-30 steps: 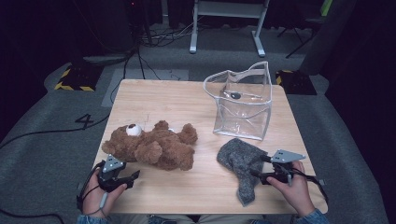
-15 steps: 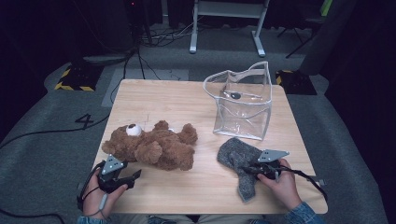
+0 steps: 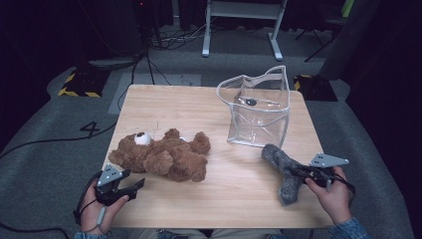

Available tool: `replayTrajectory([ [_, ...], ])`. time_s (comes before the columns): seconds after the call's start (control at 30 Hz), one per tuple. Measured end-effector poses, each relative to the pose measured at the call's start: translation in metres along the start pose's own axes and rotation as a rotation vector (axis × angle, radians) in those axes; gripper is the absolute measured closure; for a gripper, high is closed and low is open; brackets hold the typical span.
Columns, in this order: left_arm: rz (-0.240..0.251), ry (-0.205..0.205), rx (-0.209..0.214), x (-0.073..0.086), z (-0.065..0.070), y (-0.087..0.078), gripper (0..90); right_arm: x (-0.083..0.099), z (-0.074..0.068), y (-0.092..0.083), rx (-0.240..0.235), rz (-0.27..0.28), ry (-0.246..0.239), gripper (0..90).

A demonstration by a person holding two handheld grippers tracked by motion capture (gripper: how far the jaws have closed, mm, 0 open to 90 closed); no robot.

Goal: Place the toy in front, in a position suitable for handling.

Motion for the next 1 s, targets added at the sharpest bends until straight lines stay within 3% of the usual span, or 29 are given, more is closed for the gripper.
replayTrajectory([
  [0.13,0.015,-0.010,-0.004,-0.002,-0.002,-0.004,35.0,0.020,0.008,0.000,0.022,-0.046,0.047,73.5],
  [0.17,0.019,-0.008,-0.005,-0.002,-0.003,-0.004,35.0,0.027,0.009,0.002,0.022,-0.063,0.075,57.3],
  [0.2,0.019,-0.008,-0.005,-0.002,-0.003,-0.004,35.0,0.027,0.009,0.002,0.022,-0.063,0.075,57.3],
  [0.23,0.023,-0.012,-0.004,-0.003,-0.002,-0.005,35.0,0.027,0.007,0.001,0.029,-0.044,0.061,47.9],
  [0.27,0.020,-0.009,-0.002,-0.002,-0.002,-0.006,35.0,0.022,0.003,0.000,0.030,-0.006,0.054,42.5],
  [0.33,0.025,-0.012,-0.002,-0.001,-0.001,-0.007,34.9,0.010,-0.006,-0.003,0.000,0.036,0.028,40.8],
  [0.4,0.032,-0.018,-0.003,0.003,0.000,-0.010,34.9,-0.012,-0.018,-0.005,-0.026,0.068,-0.008,38.9],
  [0.47,0.029,-0.017,-0.001,0.005,0.001,-0.014,34.9,-0.020,-0.022,-0.004,-0.036,0.084,-0.020,38.9],
  [0.6,0.041,-0.019,-0.009,0.008,0.004,-0.021,35.0,-0.060,-0.054,0.008,-0.116,0.143,-0.113,35.9],
  [0.67,0.050,-0.019,-0.009,0.008,0.005,-0.025,35.0,-0.065,-0.059,0.010,-0.132,0.152,-0.134,35.2],
  [0.7,0.053,-0.022,-0.006,0.008,0.006,-0.026,35.0,-0.075,-0.070,0.014,-0.158,0.171,-0.156,34.7],
  [0.8,0.057,-0.013,-0.006,0.009,0.008,-0.031,35.0,-0.095,-0.091,0.024,-0.216,0.189,-0.181,33.0],
  [1.0,0.075,-0.011,-0.005,0.009,0.012,-0.040,35.0,-0.117,-0.107,0.041,-0.294,0.215,-0.157,26.3],
])
Point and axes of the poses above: each handheld gripper's, and its own axes: y roughly forward along the jaws, x roughly out of its underside, z roughly to its right, the point moved 3 cm from there along y, roughly forward along the jaws, and after that the axes turned 9 degrees about -y, right-handed, at the moved point
